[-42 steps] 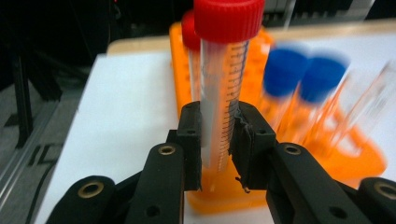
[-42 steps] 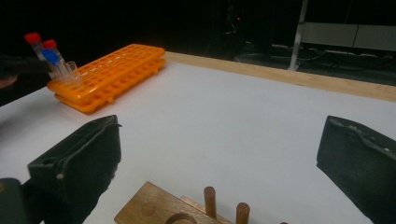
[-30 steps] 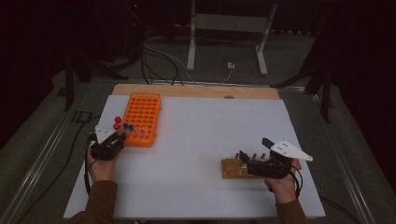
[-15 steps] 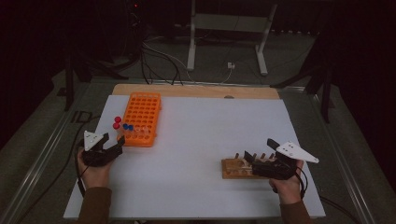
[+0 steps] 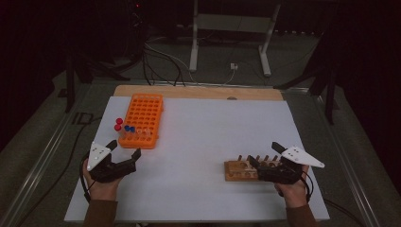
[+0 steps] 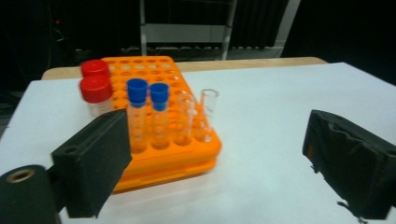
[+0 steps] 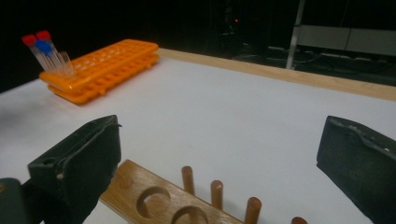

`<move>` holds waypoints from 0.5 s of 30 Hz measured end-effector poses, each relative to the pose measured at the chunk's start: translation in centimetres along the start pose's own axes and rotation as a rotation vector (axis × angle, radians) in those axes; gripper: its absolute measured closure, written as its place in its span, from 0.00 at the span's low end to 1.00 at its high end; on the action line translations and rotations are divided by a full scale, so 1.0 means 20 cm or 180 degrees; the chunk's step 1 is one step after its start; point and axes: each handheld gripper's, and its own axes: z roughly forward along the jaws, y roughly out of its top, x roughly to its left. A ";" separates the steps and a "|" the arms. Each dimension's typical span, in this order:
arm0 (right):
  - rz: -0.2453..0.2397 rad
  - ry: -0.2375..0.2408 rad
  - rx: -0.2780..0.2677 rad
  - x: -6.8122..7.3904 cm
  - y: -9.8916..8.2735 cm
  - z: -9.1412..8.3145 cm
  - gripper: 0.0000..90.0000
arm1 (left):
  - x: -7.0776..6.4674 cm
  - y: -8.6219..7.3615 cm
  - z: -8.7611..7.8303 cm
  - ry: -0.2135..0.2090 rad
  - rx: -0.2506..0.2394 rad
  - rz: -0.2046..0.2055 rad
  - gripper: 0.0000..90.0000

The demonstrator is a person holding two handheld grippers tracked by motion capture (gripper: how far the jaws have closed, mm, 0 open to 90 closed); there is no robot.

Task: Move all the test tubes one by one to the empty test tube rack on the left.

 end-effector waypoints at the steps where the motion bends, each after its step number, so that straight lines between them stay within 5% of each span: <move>1: -0.0017 0.0004 0.0002 0.00 0.00 0.00 0.00 | -0.01 0.00 0.00 -0.0019 -0.0005 0.0008 0.07; 15: 0.0006 0.0013 -0.0019 -0.02 -0.02 0.01 0.00 | -0.07 -0.03 -0.03 -0.0208 0.0032 0.0081 0.01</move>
